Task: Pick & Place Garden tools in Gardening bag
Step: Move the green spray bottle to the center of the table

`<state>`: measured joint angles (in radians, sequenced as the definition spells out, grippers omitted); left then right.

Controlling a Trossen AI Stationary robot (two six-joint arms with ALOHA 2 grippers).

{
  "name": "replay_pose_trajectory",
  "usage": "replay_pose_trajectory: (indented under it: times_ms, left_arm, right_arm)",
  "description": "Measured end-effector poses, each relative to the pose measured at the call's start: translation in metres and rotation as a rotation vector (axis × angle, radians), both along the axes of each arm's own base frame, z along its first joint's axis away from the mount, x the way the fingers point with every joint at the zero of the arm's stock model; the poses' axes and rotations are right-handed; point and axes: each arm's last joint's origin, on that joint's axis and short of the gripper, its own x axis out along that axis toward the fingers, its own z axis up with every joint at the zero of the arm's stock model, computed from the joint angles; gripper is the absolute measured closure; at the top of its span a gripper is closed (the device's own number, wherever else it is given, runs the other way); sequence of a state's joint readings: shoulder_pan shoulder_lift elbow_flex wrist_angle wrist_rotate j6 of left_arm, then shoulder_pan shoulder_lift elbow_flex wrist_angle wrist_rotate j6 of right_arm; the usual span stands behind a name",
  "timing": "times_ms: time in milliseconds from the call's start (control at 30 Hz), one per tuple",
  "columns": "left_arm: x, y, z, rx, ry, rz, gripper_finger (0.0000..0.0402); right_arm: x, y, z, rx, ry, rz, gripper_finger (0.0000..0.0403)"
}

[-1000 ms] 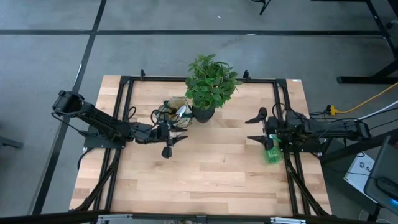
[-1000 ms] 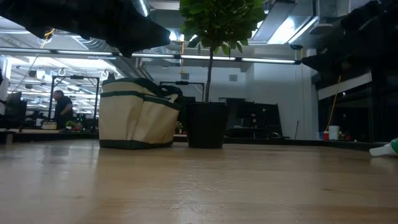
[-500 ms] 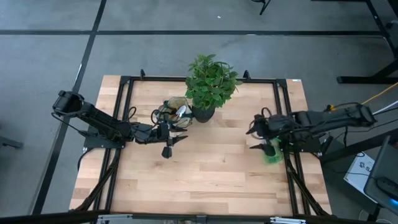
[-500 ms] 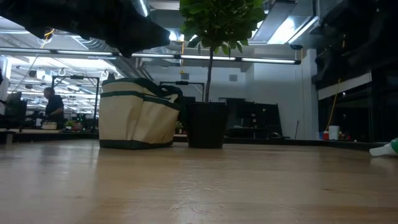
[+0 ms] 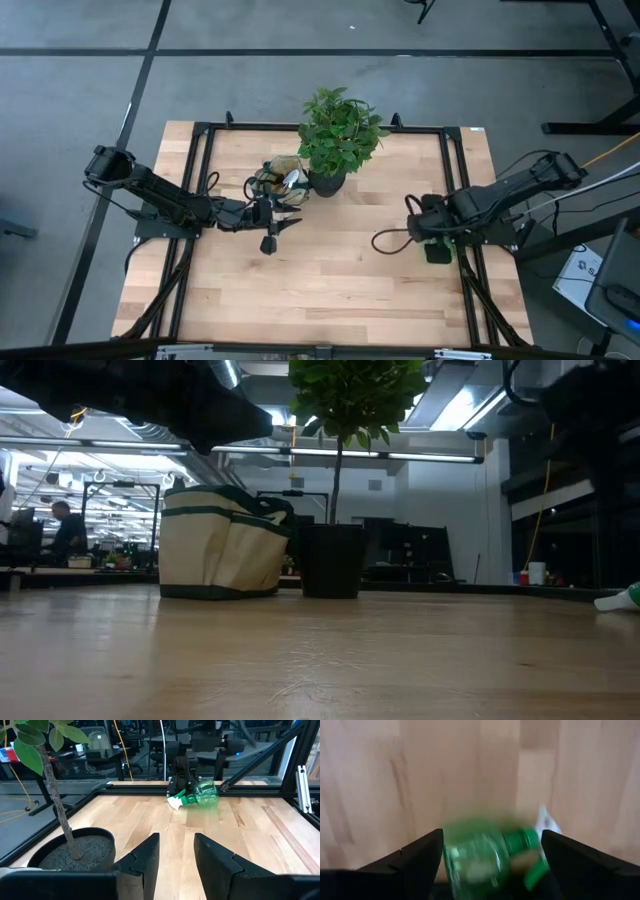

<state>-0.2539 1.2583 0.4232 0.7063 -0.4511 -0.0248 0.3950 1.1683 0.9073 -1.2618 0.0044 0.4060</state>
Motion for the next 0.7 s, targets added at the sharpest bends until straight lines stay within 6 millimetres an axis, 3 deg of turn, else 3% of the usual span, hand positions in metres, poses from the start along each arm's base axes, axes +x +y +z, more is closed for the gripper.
replay_pose_trajectory:
  times_ms: [400, 700]
  left_arm:
    - [0.000, 0.000, 0.001, 0.009, -0.005, -0.001, 0.0283]
    - [0.000, 0.000, 0.001, 0.009, -0.005, -0.003, 0.0287]
  right_arm:
    - [-0.019, -0.001, 0.001, -0.192, 0.293, 0.061, 0.0062]
    - [-0.023, 0.013, -0.027, -0.174, 0.366, 0.126, 0.0062]
